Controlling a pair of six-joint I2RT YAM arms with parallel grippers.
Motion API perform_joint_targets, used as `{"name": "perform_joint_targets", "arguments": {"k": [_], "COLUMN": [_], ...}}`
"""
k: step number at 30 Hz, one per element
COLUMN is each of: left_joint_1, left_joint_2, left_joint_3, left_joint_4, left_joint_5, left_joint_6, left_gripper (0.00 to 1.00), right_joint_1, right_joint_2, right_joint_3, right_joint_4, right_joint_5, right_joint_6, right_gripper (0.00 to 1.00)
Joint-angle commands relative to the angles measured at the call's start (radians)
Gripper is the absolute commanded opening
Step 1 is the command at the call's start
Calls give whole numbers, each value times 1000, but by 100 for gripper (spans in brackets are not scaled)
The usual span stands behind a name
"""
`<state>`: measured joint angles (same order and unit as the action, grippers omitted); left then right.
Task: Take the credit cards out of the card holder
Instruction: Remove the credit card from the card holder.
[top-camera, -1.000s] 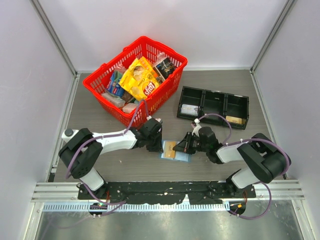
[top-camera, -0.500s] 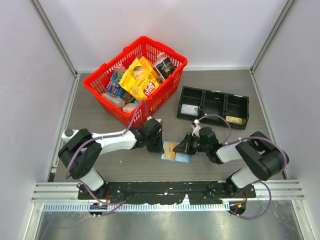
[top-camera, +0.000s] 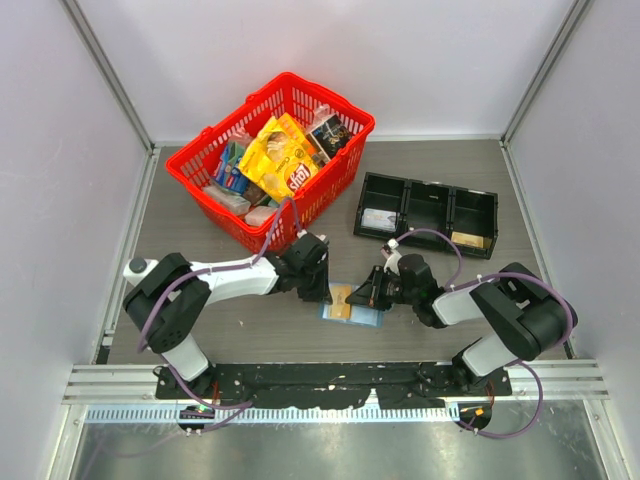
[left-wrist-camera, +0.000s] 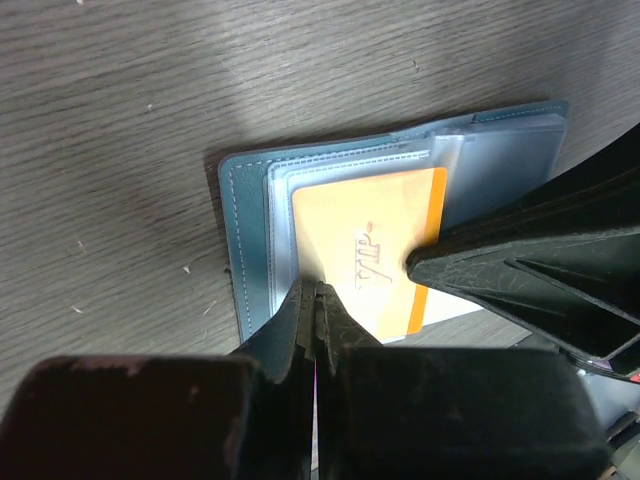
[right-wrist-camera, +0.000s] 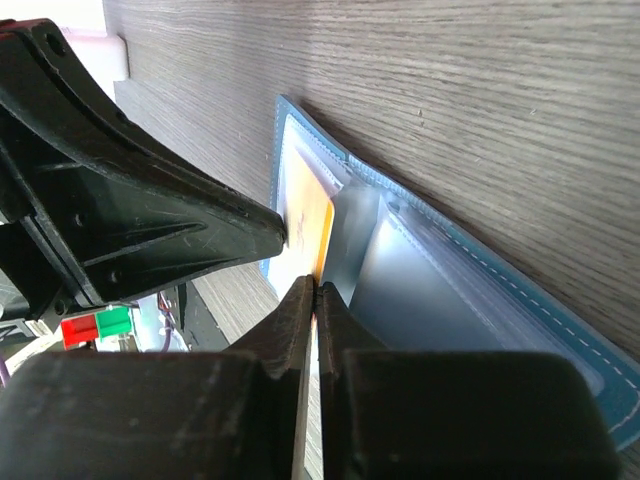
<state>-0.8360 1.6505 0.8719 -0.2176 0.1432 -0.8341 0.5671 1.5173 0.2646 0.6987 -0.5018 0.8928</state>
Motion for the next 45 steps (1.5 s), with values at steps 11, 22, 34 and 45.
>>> {"name": "perform_joint_targets", "arguments": {"k": [11, 22, 34, 45], "left_joint_1": [18, 21, 23, 25], "left_joint_2": [28, 34, 34, 28], "left_joint_3": [-33, -36, -43, -40], "left_joint_4": [1, 4, 3, 6], "left_joint_5": [-39, -31, -27, -14], "left_joint_6": [-33, -33, -28, -26], "left_gripper": [0, 0, 0, 0], "right_joint_1": [-13, -24, -73, -96], "right_joint_2": [12, 21, -29, -117], "right_joint_3": [-25, -44, -73, -47], "right_joint_4": [119, 179, 133, -71], "right_joint_5": [-49, -70, -83, -61], "right_joint_6": [23, 37, 32, -23], "right_gripper": [13, 18, 1, 1]}}
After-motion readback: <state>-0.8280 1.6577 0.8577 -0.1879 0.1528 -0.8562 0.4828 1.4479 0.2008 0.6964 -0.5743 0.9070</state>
